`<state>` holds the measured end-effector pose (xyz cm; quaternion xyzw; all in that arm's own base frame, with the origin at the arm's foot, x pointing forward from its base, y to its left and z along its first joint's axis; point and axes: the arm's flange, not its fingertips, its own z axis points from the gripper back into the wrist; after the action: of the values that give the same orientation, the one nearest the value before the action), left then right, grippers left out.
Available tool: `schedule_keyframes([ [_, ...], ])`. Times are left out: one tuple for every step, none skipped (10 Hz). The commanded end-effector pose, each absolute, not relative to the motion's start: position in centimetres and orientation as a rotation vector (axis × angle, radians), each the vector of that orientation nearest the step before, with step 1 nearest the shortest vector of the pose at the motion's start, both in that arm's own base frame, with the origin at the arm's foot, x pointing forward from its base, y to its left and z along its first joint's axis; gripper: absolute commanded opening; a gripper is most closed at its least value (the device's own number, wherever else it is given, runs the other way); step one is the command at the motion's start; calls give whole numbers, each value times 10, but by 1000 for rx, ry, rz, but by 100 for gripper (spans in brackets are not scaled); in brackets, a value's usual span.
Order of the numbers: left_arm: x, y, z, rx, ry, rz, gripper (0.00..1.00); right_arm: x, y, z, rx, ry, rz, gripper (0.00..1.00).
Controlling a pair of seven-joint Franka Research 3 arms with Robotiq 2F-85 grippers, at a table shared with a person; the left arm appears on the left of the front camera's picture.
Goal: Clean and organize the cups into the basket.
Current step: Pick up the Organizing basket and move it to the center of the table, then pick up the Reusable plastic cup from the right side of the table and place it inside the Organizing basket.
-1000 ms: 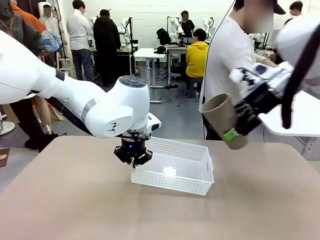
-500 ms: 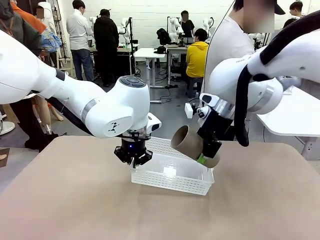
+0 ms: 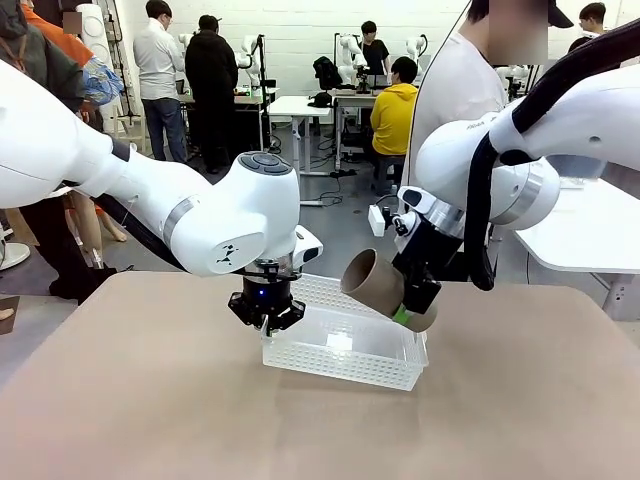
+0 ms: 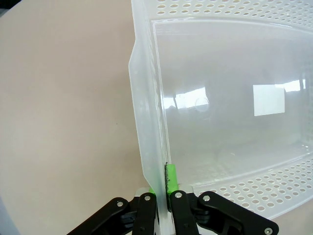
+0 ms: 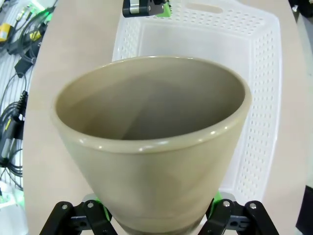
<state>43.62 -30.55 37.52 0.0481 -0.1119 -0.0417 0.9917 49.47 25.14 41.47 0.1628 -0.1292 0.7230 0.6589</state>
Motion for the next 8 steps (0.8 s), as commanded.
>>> schedule_keyframes([
  [438,-308,375,96,-227,-85,0,494,253,412,369,-269,1628,82],
  [438,-308,375,96,-227,-85,0,494,253,412,369,-269,1628,82],
  [438,-308,375,96,-227,-85,0,494,252,413,372,-287,1637,82],
  [438,-308,375,96,-227,-85,0,492,260,403,382,-287,1677,82],
  [438,-308,375,96,-227,-85,0,493,269,395,383,-265,1689,82],
  [438,-308,375,96,-227,-85,0,494,277,388,394,-246,1707,82],
  [438,-308,375,96,-227,-85,0,496,281,383,396,-253,1704,82],
  [438,-308,375,96,-227,-85,0,500,284,376,393,-251,1698,82],
])
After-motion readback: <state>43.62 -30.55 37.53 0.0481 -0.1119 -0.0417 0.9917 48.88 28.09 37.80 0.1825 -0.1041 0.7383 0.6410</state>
